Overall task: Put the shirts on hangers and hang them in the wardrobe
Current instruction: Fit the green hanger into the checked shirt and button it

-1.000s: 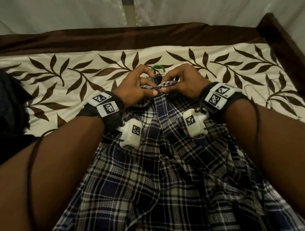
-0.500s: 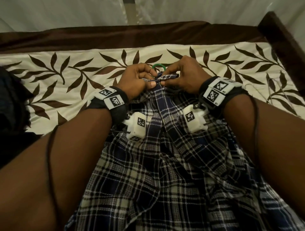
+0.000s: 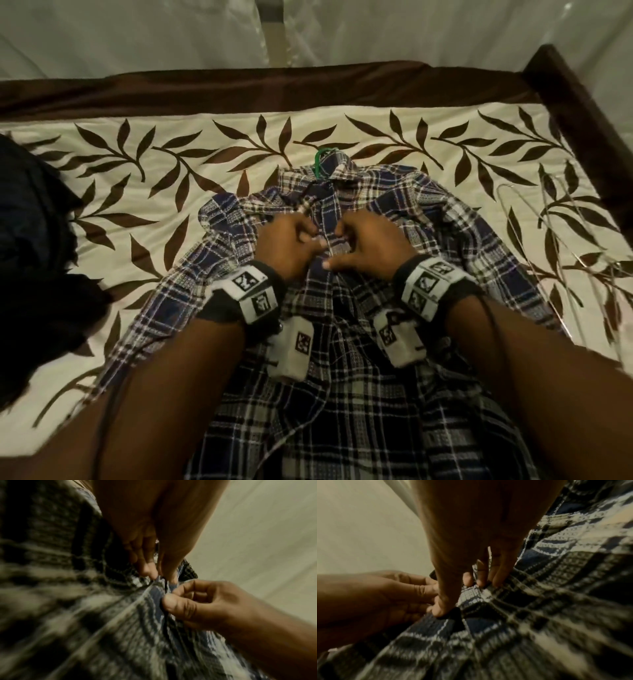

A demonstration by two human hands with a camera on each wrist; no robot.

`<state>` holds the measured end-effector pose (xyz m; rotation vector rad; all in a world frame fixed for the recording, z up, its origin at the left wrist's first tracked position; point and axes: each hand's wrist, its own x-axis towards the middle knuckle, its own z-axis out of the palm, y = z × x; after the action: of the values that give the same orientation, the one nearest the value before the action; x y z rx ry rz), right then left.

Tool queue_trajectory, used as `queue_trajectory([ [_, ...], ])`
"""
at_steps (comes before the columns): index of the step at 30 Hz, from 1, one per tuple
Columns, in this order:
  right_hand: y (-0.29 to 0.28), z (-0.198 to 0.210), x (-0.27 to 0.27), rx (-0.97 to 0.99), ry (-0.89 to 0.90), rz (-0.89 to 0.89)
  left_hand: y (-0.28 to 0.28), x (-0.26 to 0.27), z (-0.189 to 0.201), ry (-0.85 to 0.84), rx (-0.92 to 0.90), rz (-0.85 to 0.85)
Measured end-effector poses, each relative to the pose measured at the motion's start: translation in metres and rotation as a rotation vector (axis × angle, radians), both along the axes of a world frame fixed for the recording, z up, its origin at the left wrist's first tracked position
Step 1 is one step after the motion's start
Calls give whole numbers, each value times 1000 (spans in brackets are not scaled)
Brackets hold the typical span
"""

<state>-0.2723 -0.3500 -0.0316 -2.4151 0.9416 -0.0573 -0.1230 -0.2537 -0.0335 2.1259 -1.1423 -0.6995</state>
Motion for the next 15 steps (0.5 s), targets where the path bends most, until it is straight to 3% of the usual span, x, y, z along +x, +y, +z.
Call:
queue_trajectory([
  [3, 11, -5, 0, -94, 107, 30, 14, -8, -15, -197, 134, -137],
  [8, 9, -4, -11, 146, -47, -166, 29, 3, -11, -223, 225, -169],
  [12, 14, -6, -12, 146, -54, -173, 34, 0, -3, -182, 205, -180],
  [15, 21, -11, -7, 131, 26, -148, 37, -12, -3, -319, 216, -303],
])
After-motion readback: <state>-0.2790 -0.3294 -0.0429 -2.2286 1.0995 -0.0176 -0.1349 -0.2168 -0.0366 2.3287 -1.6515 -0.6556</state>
